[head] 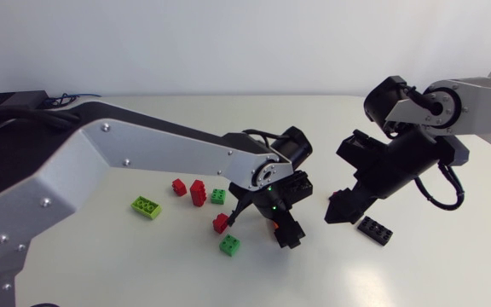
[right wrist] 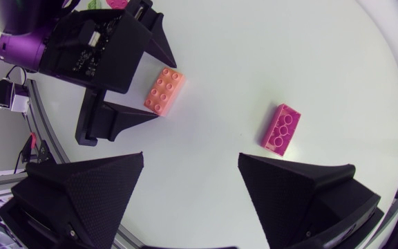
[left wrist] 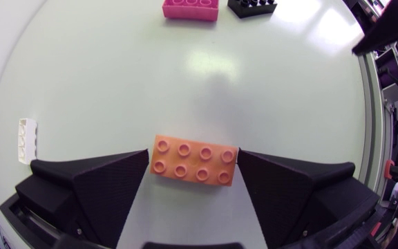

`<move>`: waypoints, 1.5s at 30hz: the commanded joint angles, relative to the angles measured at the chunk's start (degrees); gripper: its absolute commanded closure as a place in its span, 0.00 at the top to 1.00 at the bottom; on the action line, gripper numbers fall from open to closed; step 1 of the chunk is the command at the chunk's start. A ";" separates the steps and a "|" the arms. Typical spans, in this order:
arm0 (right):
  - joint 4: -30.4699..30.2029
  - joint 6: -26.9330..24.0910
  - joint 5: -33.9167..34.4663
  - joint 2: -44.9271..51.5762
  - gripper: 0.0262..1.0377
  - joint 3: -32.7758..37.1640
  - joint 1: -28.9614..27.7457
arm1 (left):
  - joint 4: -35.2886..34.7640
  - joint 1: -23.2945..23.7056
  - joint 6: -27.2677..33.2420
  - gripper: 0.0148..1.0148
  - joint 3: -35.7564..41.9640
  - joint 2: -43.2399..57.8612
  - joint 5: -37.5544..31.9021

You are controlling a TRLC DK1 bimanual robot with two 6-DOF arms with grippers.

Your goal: Sort duplo bricks by size, large to the right and small to the left

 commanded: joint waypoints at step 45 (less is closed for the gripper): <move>17.31 31.29 14.59 22.85 0.85 4.64 21.73 | -7.07 31.61 3.79 0.98 -27.22 -44.52 2.77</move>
